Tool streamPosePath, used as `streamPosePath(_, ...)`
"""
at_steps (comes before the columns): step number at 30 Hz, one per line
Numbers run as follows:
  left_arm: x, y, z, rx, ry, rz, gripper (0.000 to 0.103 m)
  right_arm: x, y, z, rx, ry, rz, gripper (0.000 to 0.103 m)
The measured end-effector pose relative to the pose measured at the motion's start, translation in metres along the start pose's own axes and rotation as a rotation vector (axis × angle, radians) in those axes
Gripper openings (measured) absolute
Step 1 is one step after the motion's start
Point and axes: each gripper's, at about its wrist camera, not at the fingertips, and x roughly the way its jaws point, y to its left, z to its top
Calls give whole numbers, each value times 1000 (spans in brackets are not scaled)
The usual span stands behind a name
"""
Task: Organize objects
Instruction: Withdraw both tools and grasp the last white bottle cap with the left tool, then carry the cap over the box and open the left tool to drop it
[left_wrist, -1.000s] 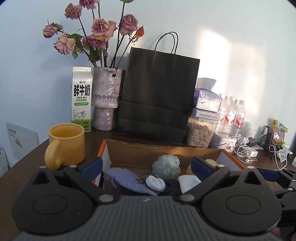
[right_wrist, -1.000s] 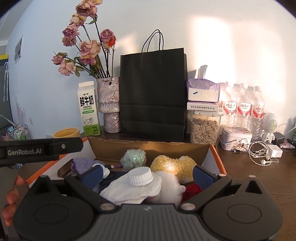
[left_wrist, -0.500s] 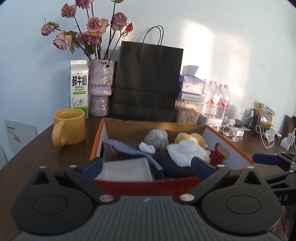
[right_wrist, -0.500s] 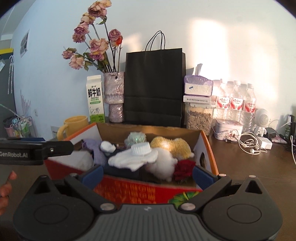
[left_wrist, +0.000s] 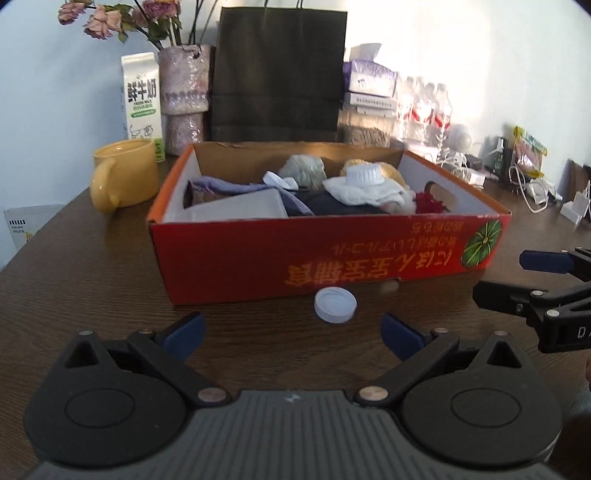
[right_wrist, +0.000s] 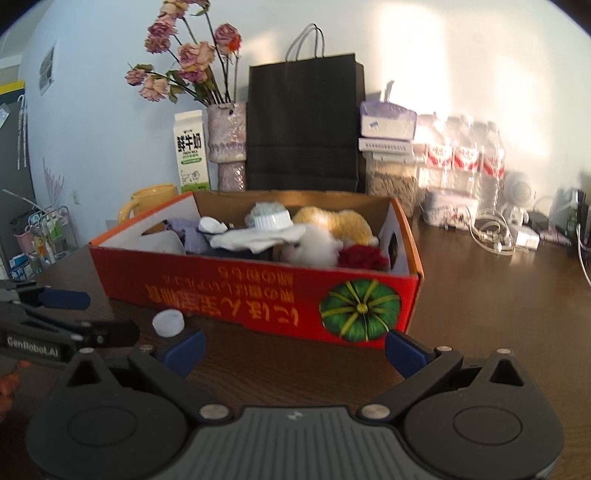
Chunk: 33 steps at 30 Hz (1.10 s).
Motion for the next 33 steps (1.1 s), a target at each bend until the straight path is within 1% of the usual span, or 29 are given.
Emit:
streamPosePath(8, 19, -15, 6, -6, 10, 33, 103, 7, -2, -4, 11, 16, -21, 103)
streamPosePath(10, 25, -17, 7, -12, 23, 39, 99, 8, -2, -5, 11, 18, -27, 103)
streamPosePath(11, 27, -17, 8, -16, 30, 38, 95, 8, -2, -5, 11, 19, -28, 103)
streamPosePath(12, 30, -17, 9, -23, 40, 28, 83, 8, -2, -5, 9, 19, -29, 103)
streamPosePath(13, 30, -18, 9, -27, 33, 22, 77, 8, -1, -5, 8, 19, -31, 103)
streamPosePath(14, 30, -19, 10, -23, 25, 15, 50, 8, -1, -6, 5, 18, -33, 103)
streamPosePath(15, 29, -20, 9, -15, 20, 3, 28, 9, 0, -6, 2, 19, -35, 103)
streamPosePath(19, 26, -25, 6, -6, 14, -40, 29, 11, 1, -7, -11, 25, -47, 103)
streamPosePath(23, 18, -26, 4, -20, -9, -41, 29, 11, 2, -7, -12, 19, -48, 103)
streamPosePath(28, 1, -26, 4, -31, -48, -64, 29, 6, 2, -6, -11, -6, -49, 103)
streamPosePath(33, -17, -24, 14, -22, -106, -85, 29, 0, 5, 0, -8, -27, -42, 103)
